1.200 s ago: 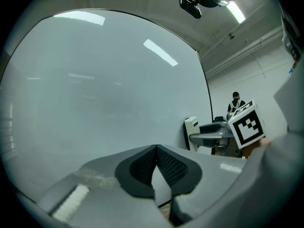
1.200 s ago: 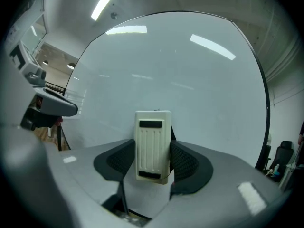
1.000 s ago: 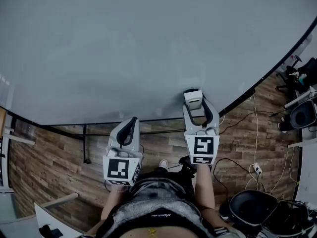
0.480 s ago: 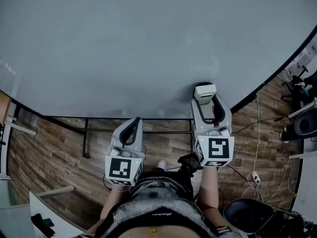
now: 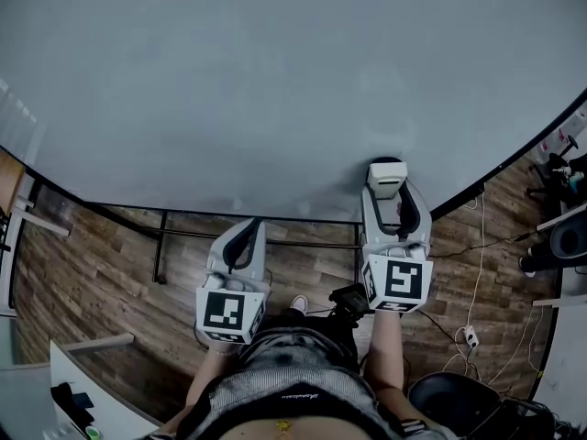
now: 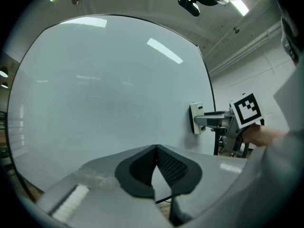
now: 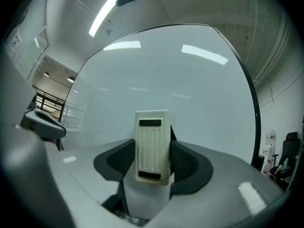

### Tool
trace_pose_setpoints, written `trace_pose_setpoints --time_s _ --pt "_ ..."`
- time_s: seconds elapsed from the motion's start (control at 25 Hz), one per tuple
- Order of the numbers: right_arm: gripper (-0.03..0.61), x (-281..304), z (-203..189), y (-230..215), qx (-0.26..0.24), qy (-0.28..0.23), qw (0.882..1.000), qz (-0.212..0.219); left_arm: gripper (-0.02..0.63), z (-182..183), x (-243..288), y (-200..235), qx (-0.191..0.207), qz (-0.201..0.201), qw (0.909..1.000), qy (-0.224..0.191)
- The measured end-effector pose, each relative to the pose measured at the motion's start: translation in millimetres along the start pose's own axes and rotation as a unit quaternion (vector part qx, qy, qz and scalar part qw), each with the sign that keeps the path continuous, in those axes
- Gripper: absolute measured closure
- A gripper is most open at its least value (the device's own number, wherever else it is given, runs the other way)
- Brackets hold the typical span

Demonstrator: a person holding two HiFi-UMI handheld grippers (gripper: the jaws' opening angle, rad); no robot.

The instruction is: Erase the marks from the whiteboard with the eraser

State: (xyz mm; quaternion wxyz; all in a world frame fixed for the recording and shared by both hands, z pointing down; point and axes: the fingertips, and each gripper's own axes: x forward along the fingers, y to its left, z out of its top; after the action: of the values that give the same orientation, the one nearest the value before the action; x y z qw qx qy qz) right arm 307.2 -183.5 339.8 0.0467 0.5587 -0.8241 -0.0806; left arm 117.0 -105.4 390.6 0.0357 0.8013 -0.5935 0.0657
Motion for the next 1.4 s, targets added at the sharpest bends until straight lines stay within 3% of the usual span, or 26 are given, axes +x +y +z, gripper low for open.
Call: trace_pose_setpoints --time_s 0.52,0.76,1.4 --pt "0.339 3.6 -51.3 35.4 0.005 0.089 0.996 -0.022 0.609 -2.2 -10.1 19.9 0.003 -0.044 0.999 -0.003" --pt "0.339 9.1 -47.6 49.7 0.012 0.093 0.995 -0.037 0.609 -8.0 -11.7 37.2 0.001 -0.061 0.9981 0.004" --pt "0.339 37.7 -19.4 160.7 -0.012 0.091 0.995 -0.035 0.609 -25.2 -38.4 132.5 -0.002 -0.073 0.9972 0.015"
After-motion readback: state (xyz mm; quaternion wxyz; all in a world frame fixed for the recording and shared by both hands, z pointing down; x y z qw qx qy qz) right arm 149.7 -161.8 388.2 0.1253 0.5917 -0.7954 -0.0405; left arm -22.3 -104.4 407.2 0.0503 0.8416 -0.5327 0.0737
